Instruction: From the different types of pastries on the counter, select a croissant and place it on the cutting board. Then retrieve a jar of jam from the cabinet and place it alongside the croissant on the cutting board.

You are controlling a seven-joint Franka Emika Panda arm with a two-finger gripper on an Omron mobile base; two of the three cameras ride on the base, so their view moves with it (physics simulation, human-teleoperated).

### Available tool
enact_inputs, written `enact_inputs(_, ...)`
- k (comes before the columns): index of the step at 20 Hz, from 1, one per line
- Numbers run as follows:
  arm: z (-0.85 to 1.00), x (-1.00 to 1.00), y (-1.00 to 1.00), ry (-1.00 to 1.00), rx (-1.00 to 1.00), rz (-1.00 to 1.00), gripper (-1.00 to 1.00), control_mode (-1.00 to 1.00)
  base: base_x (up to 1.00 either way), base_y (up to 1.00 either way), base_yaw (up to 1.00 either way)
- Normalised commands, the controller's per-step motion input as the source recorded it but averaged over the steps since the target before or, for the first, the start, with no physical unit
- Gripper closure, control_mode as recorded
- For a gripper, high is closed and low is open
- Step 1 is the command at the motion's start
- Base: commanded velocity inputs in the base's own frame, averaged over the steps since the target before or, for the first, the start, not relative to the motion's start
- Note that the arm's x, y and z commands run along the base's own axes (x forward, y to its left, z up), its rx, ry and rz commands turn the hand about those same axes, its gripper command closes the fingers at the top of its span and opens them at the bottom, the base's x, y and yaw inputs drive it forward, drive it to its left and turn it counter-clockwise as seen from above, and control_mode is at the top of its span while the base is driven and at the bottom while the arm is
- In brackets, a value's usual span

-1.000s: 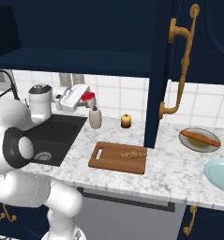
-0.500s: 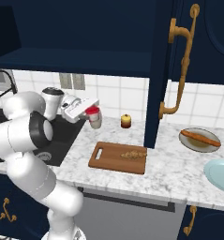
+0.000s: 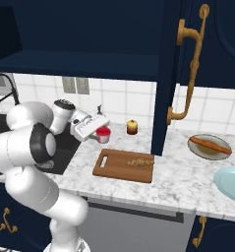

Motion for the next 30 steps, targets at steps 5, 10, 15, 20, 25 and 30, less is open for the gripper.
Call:
enact_inputs(5,-0.54,0.11,0.28,-0.06,0.0,0.01,1.0,-1.0,0.0,0.0,0.0)
enact_inputs(10,-0.5,0.02,0.16,-0.08,0.0,0.0,1.0,-1.0,0.0,0.0,0.0)
enact_inputs(15,-0.66,0.0,-0.11,-0.16,-0.01,0.0,1.0,-1.0,0.0,0.0,0.0)
enact_inputs(20,-0.68,0.15,-0.04,-0.25,0.0,0.0,1.0,-1.0,0.0,0.0,0.0)
enact_inputs(25,-0.63,0.32,0.0,-0.27,-0.07,0.0,1.0,-1.0,0.0,0.0,0.0)
enact_inputs(30,-0.7,0.13,0.0,-0.24,-0.17,-0.03,1.0,-1.0,0.0,0.0,0.0)
